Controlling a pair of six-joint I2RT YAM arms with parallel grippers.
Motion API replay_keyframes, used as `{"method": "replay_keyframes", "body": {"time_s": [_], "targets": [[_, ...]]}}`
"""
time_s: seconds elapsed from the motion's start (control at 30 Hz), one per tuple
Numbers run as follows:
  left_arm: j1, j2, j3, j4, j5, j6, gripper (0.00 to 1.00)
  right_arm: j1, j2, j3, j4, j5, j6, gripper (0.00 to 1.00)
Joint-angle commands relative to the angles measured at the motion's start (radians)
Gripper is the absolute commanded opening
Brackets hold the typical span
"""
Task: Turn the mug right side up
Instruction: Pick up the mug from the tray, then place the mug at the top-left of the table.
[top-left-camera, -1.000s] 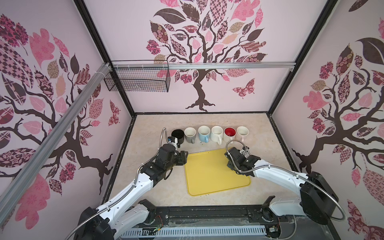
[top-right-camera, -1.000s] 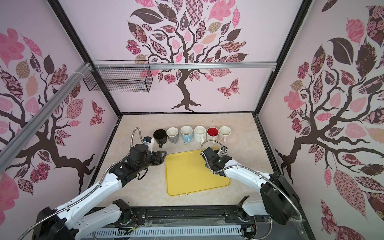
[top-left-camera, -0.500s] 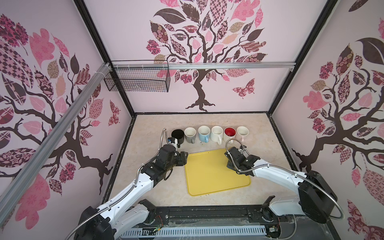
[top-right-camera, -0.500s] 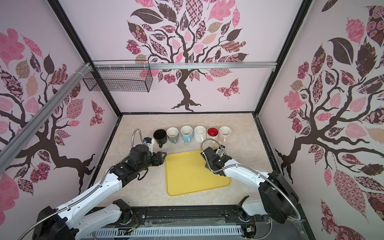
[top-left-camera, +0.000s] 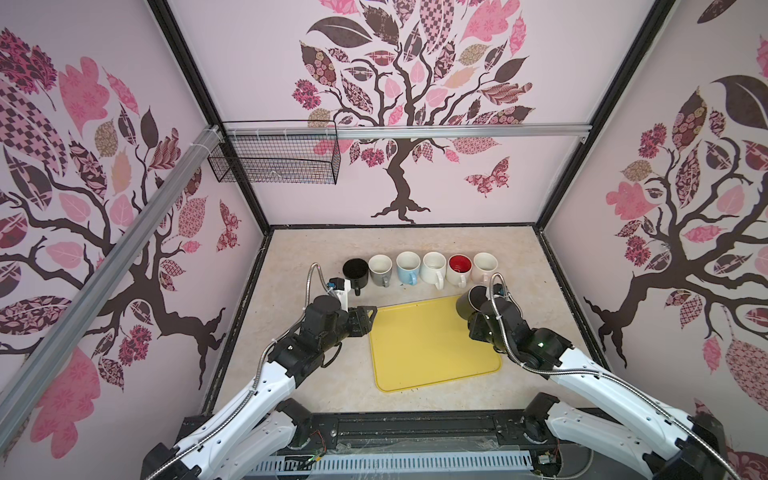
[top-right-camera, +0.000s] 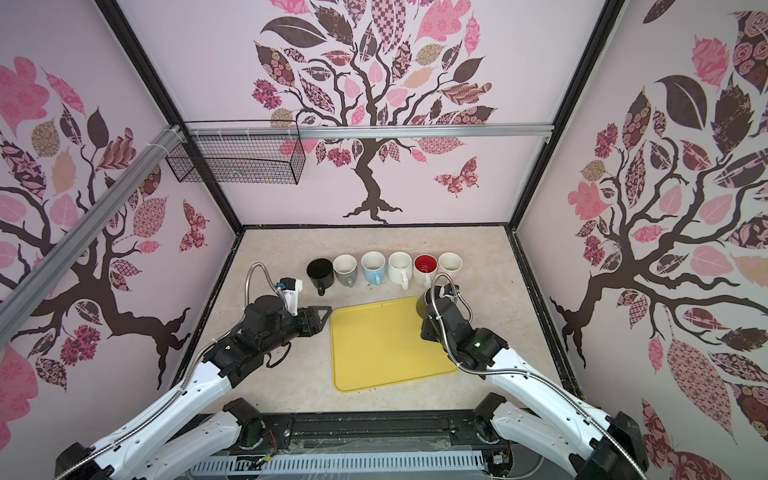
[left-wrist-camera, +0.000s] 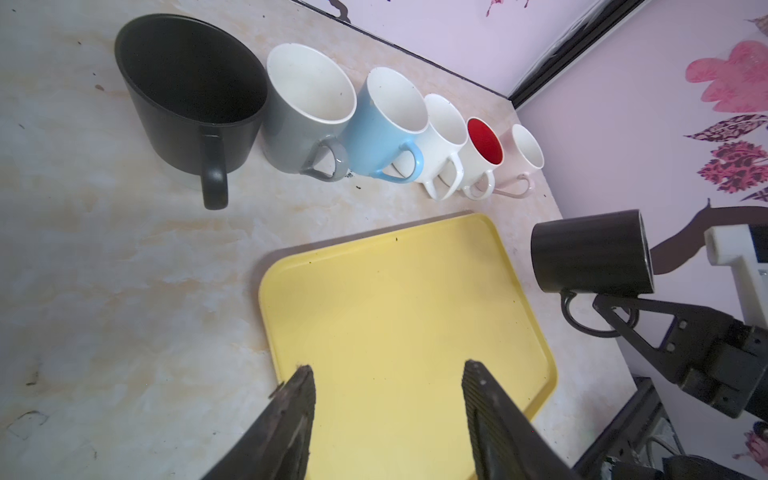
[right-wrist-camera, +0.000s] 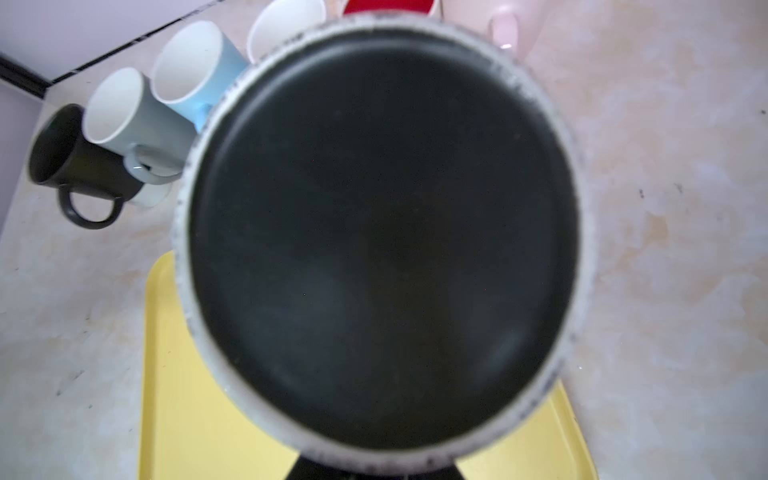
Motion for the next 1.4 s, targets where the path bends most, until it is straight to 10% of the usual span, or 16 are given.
{"method": "replay_keyframes", "body": {"time_s": [0.0, 0.6, 1.37], "targets": [[-0.015, -0.047, -0.037, 0.04, 0.073, -0.048, 0.6, -0.002, -0.066, 0.055, 0.1, -0.069, -0.063, 0.0], [-0.028, -0.178, -0.186, 0.582, 0.375, -0.341, 0.61, -0.002, -0.113, -0.087, 0.854, -0.624, 0.286, 0.0], [-0.035, -0.045, -0.217, 0.885, 0.443, -0.484, 0.58, -0.001, -0.011, -0.166, 1.275, -0.752, 0.47, 0.0]]}}
